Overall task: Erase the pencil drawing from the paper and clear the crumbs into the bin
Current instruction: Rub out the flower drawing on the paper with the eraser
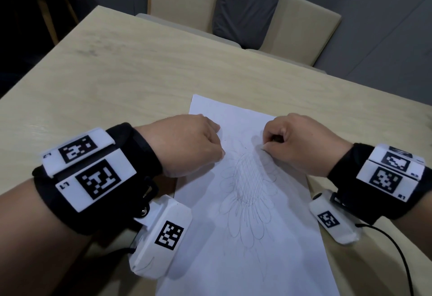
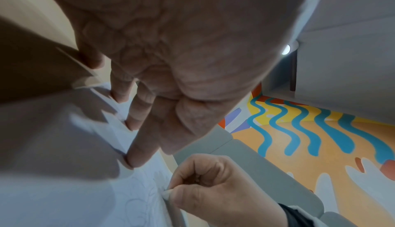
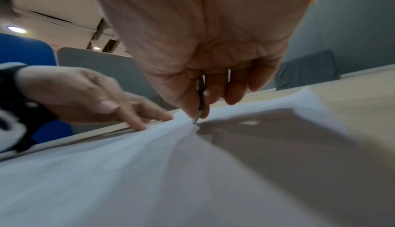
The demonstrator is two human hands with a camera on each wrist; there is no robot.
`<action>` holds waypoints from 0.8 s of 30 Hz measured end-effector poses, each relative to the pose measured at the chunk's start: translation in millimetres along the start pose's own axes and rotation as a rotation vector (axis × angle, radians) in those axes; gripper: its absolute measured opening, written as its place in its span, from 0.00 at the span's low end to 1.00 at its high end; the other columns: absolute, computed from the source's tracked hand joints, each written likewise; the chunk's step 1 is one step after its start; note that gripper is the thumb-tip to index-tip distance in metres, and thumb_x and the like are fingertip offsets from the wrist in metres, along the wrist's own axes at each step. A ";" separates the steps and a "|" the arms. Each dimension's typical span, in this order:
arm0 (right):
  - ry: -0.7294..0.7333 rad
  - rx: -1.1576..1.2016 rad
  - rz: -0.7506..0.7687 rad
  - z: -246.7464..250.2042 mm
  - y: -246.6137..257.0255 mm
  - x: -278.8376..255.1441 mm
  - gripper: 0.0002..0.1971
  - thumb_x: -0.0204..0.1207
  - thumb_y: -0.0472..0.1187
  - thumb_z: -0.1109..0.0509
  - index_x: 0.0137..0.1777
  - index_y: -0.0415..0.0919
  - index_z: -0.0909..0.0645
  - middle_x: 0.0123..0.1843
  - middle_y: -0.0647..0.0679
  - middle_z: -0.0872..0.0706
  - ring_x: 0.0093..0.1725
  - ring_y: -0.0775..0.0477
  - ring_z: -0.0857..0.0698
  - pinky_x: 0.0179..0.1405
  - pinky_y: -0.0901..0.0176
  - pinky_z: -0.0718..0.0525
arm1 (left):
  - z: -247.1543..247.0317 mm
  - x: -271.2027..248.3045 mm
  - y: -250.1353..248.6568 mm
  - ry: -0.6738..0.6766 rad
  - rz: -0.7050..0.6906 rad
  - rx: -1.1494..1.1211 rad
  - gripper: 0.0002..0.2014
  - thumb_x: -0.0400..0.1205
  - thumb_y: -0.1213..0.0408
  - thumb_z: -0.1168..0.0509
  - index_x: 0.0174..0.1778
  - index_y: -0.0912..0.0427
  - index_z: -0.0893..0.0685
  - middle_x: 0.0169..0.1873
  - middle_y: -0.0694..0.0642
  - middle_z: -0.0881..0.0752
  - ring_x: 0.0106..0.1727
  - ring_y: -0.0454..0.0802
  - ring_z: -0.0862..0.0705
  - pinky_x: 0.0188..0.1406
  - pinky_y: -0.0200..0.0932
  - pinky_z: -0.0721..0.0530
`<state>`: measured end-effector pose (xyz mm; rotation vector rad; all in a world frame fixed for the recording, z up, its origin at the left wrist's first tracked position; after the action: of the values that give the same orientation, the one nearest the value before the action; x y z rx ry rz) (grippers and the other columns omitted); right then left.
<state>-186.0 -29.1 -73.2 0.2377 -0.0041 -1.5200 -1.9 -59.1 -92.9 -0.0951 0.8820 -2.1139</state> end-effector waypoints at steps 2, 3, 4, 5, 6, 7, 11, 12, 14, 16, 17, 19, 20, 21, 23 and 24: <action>0.016 0.010 0.033 -6.0 9.8 -3.5 0.08 0.74 0.38 0.32 0.33 0.47 0.20 0.31 0.55 0.16 0.37 0.58 0.21 0.35 0.70 0.33 | 0.6 -0.1 0.1 -0.003 -0.004 -0.002 0.16 0.83 0.56 0.38 0.53 0.63 0.09 0.57 0.36 0.23 0.70 0.22 0.34 0.72 0.39 0.30; 0.021 0.014 0.041 -7.6 11.6 -4.1 0.08 0.74 0.38 0.32 0.34 0.47 0.20 0.31 0.55 0.16 0.38 0.58 0.21 0.35 0.70 0.34 | 0.7 -0.2 0.0 -0.002 -0.005 -0.003 0.16 0.83 0.56 0.37 0.53 0.62 0.09 0.57 0.34 0.25 0.72 0.24 0.34 0.72 0.38 0.30; 0.021 0.014 0.035 -6.9 9.8 -3.1 0.08 0.75 0.39 0.31 0.34 0.47 0.20 0.32 0.55 0.16 0.38 0.58 0.22 0.35 0.68 0.32 | 0.6 -0.4 -0.1 0.001 -0.006 -0.004 0.16 0.84 0.56 0.37 0.53 0.62 0.09 0.57 0.34 0.26 0.71 0.23 0.35 0.71 0.37 0.30; 0.012 0.013 0.016 -4.3 5.3 -1.4 0.08 0.75 0.40 0.31 0.34 0.48 0.19 0.32 0.55 0.16 0.38 0.58 0.21 0.35 0.65 0.30 | -0.1 -0.3 -0.2 0.005 -0.011 -0.005 0.16 0.84 0.56 0.38 0.53 0.64 0.10 0.56 0.36 0.25 0.68 0.21 0.35 0.70 0.37 0.30; 0.000 0.014 -0.006 -1.0 0.3 -0.1 0.08 0.75 0.40 0.31 0.34 0.48 0.19 0.33 0.54 0.15 0.37 0.57 0.20 0.35 0.61 0.27 | -0.6 -0.2 -0.6 0.008 -0.016 -0.006 0.17 0.84 0.56 0.38 0.53 0.65 0.10 0.54 0.38 0.25 0.65 0.21 0.35 0.69 0.37 0.29; -0.009 0.014 -0.020 1.0 -2.8 0.7 0.09 0.75 0.40 0.30 0.34 0.48 0.19 0.33 0.54 0.15 0.37 0.57 0.20 0.35 0.59 0.25 | -1.2 0.3 -0.5 0.008 -0.019 -0.008 0.17 0.84 0.56 0.38 0.54 0.66 0.11 0.52 0.38 0.25 0.63 0.21 0.35 0.68 0.37 0.29; 0.010 -0.007 0.025 -6.0 6.5 -1.3 0.07 0.74 0.39 0.31 0.35 0.48 0.19 0.34 0.55 0.16 0.39 0.59 0.22 0.35 0.64 0.30 | -1.8 1.6 1.4 0.002 -0.014 -0.034 0.16 0.84 0.56 0.38 0.53 0.64 0.10 0.60 0.39 0.19 0.63 0.15 0.38 0.62 0.32 0.31; 0.010 -0.014 0.020 -6.3 5.4 -0.9 0.07 0.75 0.40 0.31 0.35 0.48 0.19 0.34 0.55 0.16 0.39 0.59 0.23 0.36 0.62 0.29 | -2.3 1.6 1.2 0.004 -0.014 -0.046 0.16 0.84 0.56 0.38 0.53 0.65 0.10 0.60 0.44 0.18 0.57 0.12 0.39 0.56 0.29 0.31; -0.003 -0.037 -0.025 -1.1 -5.3 1.3 0.08 0.76 0.41 0.30 0.35 0.48 0.19 0.34 0.54 0.15 0.39 0.58 0.22 0.36 0.56 0.25 | -2.4 1.6 -0.3 0.008 -0.015 -0.048 0.17 0.84 0.57 0.38 0.54 0.68 0.12 0.50 0.48 0.24 0.49 0.09 0.38 0.45 0.17 0.37; -0.007 -0.052 -0.084 5.3 -19.1 1.9 0.08 0.76 0.43 0.30 0.35 0.48 0.18 0.35 0.53 0.15 0.38 0.55 0.20 0.38 0.52 0.19 | -1.8 1.2 -0.2 0.003 -0.012 -0.037 0.17 0.84 0.56 0.38 0.54 0.67 0.12 0.50 0.40 0.29 0.51 0.11 0.39 0.51 0.21 0.34; -0.004 -0.054 -0.105 6.8 -23.3 1.0 0.08 0.76 0.43 0.30 0.35 0.48 0.18 0.35 0.53 0.14 0.39 0.53 0.19 0.39 0.52 0.18 | -1.5 1.3 0.7 -0.001 -0.006 -0.030 0.17 0.84 0.56 0.38 0.54 0.67 0.11 0.51 0.37 0.28 0.55 0.13 0.39 0.57 0.28 0.31; -0.002 -0.049 -0.099 6.9 -21.1 -0.1 0.08 0.76 0.42 0.30 0.35 0.49 0.18 0.35 0.53 0.14 0.39 0.51 0.18 0.40 0.50 0.17 | -1.1 1.5 1.5 -0.008 -0.001 -0.020 0.18 0.84 0.56 0.38 0.54 0.67 0.12 0.50 0.39 0.29 0.56 0.18 0.33 0.64 0.37 0.28; -0.002 -0.039 -0.081 5.7 -16.3 0.5 0.08 0.76 0.42 0.30 0.35 0.49 0.18 0.35 0.53 0.14 0.39 0.51 0.17 0.40 0.49 0.17 | -1.1 1.6 1.2 -0.010 0.000 -0.021 0.18 0.84 0.56 0.38 0.53 0.68 0.12 0.49 0.42 0.30 0.55 0.20 0.31 0.65 0.39 0.29; 0.000 -0.028 -0.063 3.9 -11.1 2.0 0.08 0.75 0.42 0.30 0.35 0.49 0.18 0.35 0.54 0.14 0.40 0.51 0.18 0.41 0.49 0.17 | -1.1 1.6 0.9 -0.012 0.003 -0.025 0.18 0.85 0.56 0.38 0.53 0.69 0.13 0.48 0.43 0.31 0.51 0.20 0.30 0.64 0.38 0.31; 0.001 -0.034 -0.040 0.9 -4.6 5.3 0.08 0.75 0.41 0.31 0.34 0.48 0.19 0.35 0.53 0.15 0.39 0.51 0.18 0.40 0.49 0.17 | -0.8 1.5 0.3 -0.018 0.010 -0.032 0.18 0.85 0.56 0.38 0.53 0.69 0.13 0.48 0.44 0.32 0.46 0.23 0.31 0.64 0.40 0.32; -0.001 -0.045 -0.040 0.6 -5.3 6.1 0.08 0.75 0.41 0.31 0.34 0.48 0.19 0.34 0.53 0.15 0.39 0.51 0.19 0.40 0.49 0.17 | -0.6 1.6 0.0 -0.021 0.010 -0.034 0.19 0.85 0.56 0.38 0.53 0.70 0.13 0.48 0.44 0.33 0.46 0.25 0.33 0.66 0.43 0.31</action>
<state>-191.0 -35.3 -74.2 0.2022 0.0347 -1.5587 -3.2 -59.9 -93.8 -0.1307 0.9041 -2.0856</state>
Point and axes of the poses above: each hand's wrist, its own x-axis towards the middle knuckle, its own z-axis out of the back of the hand, y = z × x, the point moved 7 cm from there along x, towards the middle knuckle
